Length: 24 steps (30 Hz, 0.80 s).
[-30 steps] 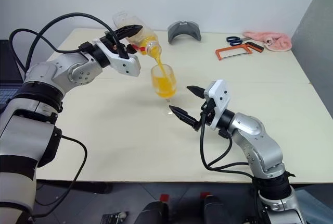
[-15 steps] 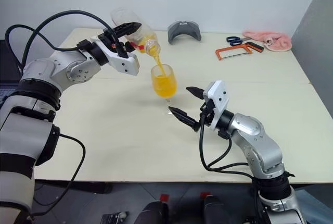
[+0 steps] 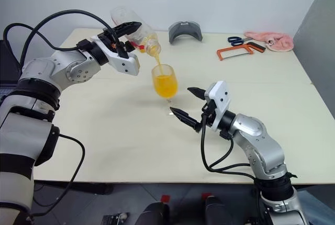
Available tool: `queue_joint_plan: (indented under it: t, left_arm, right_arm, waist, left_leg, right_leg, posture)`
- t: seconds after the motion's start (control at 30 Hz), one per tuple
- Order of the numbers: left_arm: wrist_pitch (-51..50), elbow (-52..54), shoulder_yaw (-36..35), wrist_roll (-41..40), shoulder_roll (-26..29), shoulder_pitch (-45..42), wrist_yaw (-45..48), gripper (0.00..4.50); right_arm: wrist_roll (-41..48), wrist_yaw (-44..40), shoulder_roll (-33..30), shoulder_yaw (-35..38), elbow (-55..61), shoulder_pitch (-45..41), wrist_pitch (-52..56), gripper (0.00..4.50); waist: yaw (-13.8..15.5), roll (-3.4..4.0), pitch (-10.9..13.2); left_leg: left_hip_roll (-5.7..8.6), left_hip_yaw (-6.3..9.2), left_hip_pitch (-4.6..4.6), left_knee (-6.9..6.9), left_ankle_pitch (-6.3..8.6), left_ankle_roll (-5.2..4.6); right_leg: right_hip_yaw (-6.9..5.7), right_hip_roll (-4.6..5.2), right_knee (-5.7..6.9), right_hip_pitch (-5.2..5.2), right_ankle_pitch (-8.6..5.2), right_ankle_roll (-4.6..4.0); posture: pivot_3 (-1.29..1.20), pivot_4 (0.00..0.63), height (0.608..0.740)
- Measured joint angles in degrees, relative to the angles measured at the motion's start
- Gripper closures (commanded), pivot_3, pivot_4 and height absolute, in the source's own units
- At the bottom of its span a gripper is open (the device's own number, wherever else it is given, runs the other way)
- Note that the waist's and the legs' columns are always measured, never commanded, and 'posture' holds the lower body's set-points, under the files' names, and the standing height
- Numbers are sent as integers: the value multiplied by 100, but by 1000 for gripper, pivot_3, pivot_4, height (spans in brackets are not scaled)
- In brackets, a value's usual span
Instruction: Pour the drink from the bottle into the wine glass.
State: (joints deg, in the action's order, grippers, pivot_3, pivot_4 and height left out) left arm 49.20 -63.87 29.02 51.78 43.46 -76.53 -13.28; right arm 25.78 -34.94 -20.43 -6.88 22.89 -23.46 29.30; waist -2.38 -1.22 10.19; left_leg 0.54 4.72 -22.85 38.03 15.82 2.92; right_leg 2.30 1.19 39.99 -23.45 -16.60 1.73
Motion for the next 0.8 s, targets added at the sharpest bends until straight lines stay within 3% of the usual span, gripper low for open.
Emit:
queue_joint_plan:
  t: [0.2, 0.5, 0.67, 0.8]
  left_arm:
    - [5, -81, -101, -376, -120, 37, 265, 2794]
    - [-257, 115, -941, -1979, -595, 763, 1632, 2795]
    - [-960, 745, -1585, -3104, -841, 1283, 2569, 2795]
    - [-2609, 1981, -2552, -4609, -1233, 2090, 3220, 2800]
  right_arm:
    - [0, 2, -1, 0, 12, 11, 0, 0]
    - [-1, 6, 8, -1, 105, 25, 0, 0]
    - [-8, 7, 27, 0, 105, 21, -6, 0]
    - [2, -7, 42, -13, 113, -37, -11, 0]
  waist:
    - [2, 0, 0]
    - [-15, 0, 0]
    - [-56, 0, -1]
    - [-92, 1, -1]
  left_leg:
    - [0, 0, 0, 1, 0, 0]
    - [-3, 1, 0, 4, -1, 2]
    - [-7, 4, 0, 5, -1, 2]
    - [-19, 21, 1, 8, -2, 3]
  right_leg:
    - [0, 1, 1, 0, 0, 0]
    - [0, 2, 4, -1, 0, 0]
    - [1, 2, 8, -1, 0, -1]
    - [3, 6, 11, -1, 0, -1]
  posture:
    - [0, 150, 740]
    - [0, 150, 740]
    - [0, 150, 740]
    - [0, 150, 740]
